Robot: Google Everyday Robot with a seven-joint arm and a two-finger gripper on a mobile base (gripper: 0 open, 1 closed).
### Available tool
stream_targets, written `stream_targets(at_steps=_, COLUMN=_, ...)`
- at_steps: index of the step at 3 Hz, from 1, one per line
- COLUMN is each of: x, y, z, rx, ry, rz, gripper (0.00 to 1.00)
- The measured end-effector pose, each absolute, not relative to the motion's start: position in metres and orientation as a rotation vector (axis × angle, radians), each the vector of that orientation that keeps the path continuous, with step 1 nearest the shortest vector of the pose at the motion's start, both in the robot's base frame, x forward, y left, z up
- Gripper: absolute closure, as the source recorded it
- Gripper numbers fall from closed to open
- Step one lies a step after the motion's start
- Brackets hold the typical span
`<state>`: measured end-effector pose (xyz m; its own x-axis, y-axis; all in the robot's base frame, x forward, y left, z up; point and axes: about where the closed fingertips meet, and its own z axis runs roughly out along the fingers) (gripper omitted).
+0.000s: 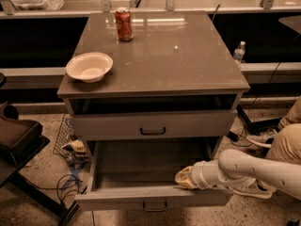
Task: Open middle drawer
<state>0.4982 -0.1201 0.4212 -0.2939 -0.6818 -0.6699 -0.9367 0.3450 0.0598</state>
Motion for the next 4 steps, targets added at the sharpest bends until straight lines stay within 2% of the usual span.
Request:
stream_targets(at_steps=1, x=0.4981, y=-0.12, z=0.4212, rx=-1.408, ry=2.069, rz=0.613, gripper=1.0)
stream_targets(at_steps=2, x=0.4976, y=-0.1186, z=0.4205, rx=-1.41, ry=2.068, rz=0.617, gripper=0.88)
stream_targets(at_steps=4, x=0.4964, y=-0.1154, z=0.419, rx=-1.413, ry=2.067, rz=0.624, gripper=0.41)
